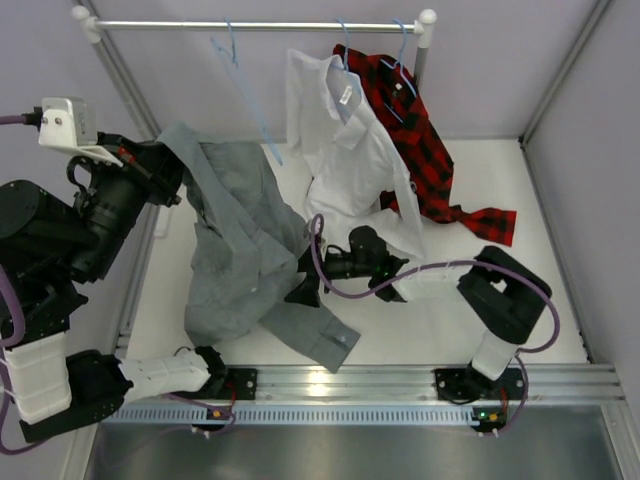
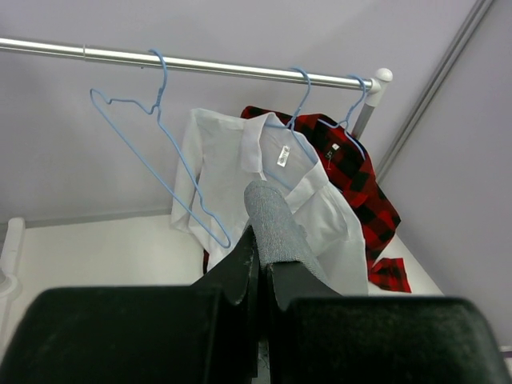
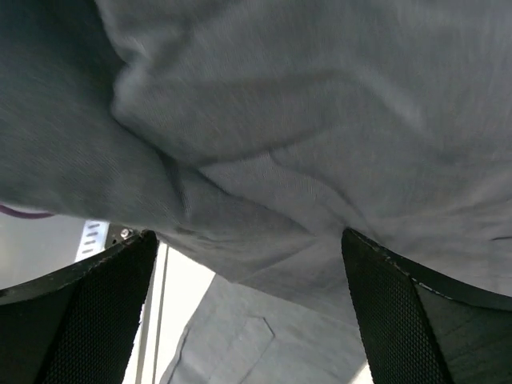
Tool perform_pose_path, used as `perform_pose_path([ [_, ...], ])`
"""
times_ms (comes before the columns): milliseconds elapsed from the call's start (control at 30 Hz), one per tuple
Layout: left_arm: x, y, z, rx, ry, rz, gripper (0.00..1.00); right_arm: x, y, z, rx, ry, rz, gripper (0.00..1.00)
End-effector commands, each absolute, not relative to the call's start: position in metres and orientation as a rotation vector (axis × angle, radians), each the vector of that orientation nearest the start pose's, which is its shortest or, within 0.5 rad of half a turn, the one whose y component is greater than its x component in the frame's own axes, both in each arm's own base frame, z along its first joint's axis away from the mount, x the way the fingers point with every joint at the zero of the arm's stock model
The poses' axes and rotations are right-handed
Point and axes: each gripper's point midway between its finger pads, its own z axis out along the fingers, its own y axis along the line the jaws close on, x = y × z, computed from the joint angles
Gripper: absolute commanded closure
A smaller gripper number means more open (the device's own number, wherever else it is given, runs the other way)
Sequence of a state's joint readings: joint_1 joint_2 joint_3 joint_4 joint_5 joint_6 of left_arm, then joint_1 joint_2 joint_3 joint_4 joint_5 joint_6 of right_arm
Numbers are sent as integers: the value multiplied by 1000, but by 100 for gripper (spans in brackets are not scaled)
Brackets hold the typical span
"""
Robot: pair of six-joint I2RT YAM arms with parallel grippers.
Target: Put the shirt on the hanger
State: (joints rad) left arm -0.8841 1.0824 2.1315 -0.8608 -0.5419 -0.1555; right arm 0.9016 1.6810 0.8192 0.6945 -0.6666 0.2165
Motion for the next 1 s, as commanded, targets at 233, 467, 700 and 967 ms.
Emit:
perform_pose_path([
  [233,199,-85,595,-38,1410,-429,100,161,441,222,-1051,1152,1585,5],
  [467,198,-88,593,-29,1414,-441,100,198,477,207,-988,1309,1387,5],
  [700,202,-75,589,-103,1420,-397,100,228,465,199,-805,1407,1233,100],
  [967,205,-26,566,-377,1413,-230,100,232,344,229,-614,1652,685,100],
])
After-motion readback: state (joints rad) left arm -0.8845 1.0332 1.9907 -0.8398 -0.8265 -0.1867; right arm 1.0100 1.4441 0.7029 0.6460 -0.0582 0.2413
